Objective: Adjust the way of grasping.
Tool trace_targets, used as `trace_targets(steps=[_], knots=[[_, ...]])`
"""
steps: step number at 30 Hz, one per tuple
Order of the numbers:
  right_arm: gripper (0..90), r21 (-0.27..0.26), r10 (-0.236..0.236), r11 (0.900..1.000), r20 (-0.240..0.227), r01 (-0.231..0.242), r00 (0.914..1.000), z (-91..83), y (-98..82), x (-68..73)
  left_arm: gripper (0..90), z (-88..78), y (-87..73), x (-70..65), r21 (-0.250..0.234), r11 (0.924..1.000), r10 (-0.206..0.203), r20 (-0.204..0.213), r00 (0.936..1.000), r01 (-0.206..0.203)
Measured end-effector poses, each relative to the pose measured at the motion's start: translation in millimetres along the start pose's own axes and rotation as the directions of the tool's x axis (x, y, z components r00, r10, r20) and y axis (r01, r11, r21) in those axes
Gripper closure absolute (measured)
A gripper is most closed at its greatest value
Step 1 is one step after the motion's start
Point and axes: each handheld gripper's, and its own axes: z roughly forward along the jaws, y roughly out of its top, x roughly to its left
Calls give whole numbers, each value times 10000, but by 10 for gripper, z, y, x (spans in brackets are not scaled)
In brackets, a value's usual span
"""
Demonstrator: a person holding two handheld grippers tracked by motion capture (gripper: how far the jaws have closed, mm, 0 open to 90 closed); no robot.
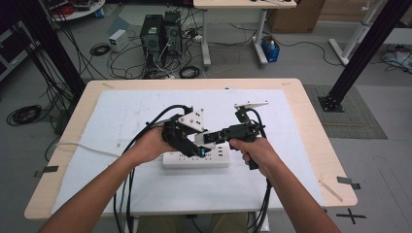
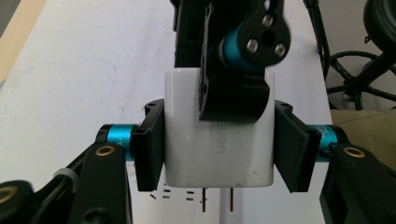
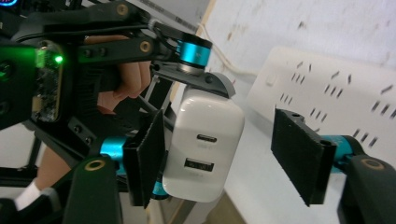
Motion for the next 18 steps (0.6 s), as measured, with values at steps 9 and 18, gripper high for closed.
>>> trace_targets(steps=[9,18], knots=[[585,73,808,9967,-688,-805,9944,24,-24,-54,425,46,4,-25,192,9995,270,-129,9996,-268],[627,-213,888,9957,-638,-903,9940,29,-40,-75,371,87,5,-40,555,9982,254,-556,9981,-224]])
